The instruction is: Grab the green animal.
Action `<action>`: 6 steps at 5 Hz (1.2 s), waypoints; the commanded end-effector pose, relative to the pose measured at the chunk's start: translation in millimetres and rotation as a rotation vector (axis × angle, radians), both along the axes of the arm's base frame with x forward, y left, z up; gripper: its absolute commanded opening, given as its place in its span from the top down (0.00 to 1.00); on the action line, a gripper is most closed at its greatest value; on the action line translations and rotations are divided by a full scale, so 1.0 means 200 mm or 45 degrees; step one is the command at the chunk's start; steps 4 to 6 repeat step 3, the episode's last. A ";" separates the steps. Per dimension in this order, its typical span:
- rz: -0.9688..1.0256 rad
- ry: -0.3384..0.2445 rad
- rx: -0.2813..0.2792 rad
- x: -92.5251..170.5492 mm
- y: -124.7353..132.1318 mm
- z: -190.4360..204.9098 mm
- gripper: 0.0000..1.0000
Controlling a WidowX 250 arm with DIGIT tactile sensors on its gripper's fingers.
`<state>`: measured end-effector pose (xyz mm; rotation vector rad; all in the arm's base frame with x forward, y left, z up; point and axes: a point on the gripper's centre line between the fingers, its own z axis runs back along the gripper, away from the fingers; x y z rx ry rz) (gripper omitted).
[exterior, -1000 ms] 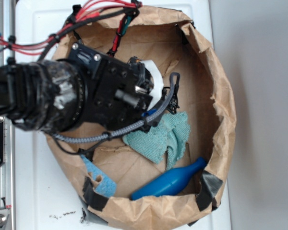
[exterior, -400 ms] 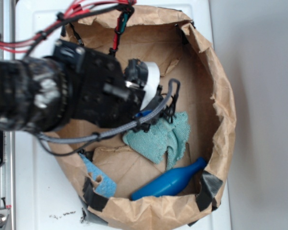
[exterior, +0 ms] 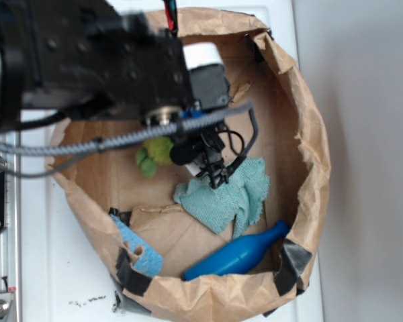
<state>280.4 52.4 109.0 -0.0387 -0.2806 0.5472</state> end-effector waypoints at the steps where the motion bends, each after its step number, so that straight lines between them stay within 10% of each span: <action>1: -0.132 0.045 0.052 -0.06 0.03 0.31 1.00; 3: -0.011 -0.095 -0.037 -0.09 -0.03 0.35 1.00; 6: -0.011 -0.095 -0.037 -0.09 -0.03 0.35 1.00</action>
